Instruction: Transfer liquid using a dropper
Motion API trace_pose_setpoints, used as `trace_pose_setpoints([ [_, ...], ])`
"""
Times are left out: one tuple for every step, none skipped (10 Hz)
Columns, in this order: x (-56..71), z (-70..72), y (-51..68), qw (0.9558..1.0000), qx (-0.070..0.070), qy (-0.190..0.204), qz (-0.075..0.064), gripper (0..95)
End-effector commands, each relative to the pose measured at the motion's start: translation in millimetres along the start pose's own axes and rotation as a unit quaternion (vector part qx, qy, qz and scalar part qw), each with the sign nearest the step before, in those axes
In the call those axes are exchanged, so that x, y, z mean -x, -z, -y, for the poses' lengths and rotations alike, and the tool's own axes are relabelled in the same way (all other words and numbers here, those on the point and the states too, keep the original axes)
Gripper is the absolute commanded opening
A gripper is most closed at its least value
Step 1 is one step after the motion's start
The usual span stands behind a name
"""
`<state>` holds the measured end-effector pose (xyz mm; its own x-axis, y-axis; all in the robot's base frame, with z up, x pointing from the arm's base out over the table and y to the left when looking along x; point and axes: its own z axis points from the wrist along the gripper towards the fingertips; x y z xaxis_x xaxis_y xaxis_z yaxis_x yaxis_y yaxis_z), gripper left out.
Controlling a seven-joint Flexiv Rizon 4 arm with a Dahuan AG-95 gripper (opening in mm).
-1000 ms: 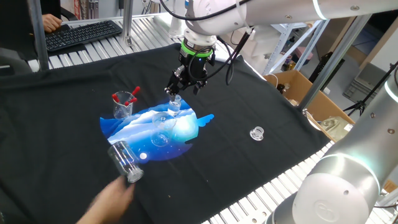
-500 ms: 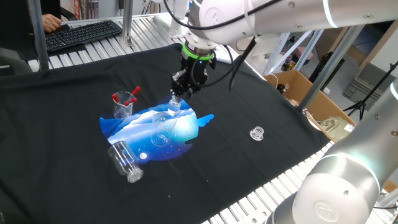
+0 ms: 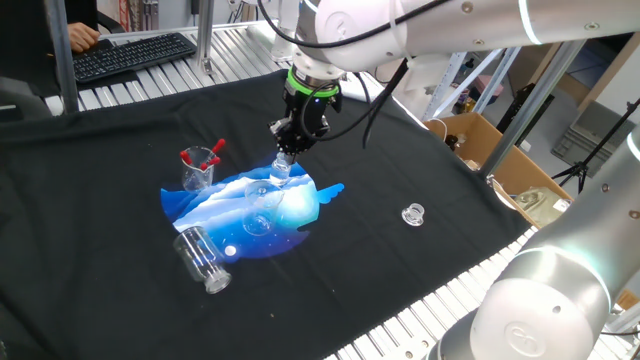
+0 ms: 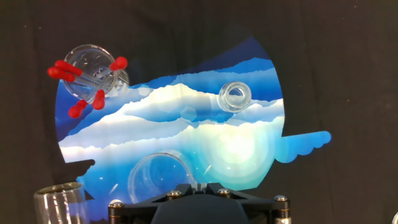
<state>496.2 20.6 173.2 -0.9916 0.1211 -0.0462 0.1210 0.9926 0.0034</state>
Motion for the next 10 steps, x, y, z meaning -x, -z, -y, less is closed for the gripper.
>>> trace_pose_setpoints([
  [-0.6, -7.8, -1.4, 0.9999, -0.001, -0.014, 0.001, 0.0],
  [-1.5, -15.6, -4.4, 0.9995, -0.001, -0.031, 0.003, 0.0],
  [-2.4, -22.4, -7.4, 0.9989, 0.000, -0.047, 0.005, 0.0],
  [-2.8, -27.2, -9.7, 0.9984, 0.002, -0.055, 0.007, 0.0],
  [-2.9, -35.6, -14.1, 0.9979, 0.002, -0.064, 0.008, 0.0],
  [-1.5, -43.6, -17.8, 0.9974, 0.003, -0.071, 0.006, 0.0],
  [0.4, -50.8, -20.9, 0.9969, 0.004, -0.078, 0.006, 0.0],
  [2.0, -56.6, -23.0, 0.9964, 0.004, -0.084, 0.006, 0.0],
  [5.5, -64.8, -24.4, 0.9957, 0.004, -0.093, 0.007, 0.0],
  [8.9, -70.2, -24.0, 0.9952, 0.003, -0.098, 0.006, 0.0],
])
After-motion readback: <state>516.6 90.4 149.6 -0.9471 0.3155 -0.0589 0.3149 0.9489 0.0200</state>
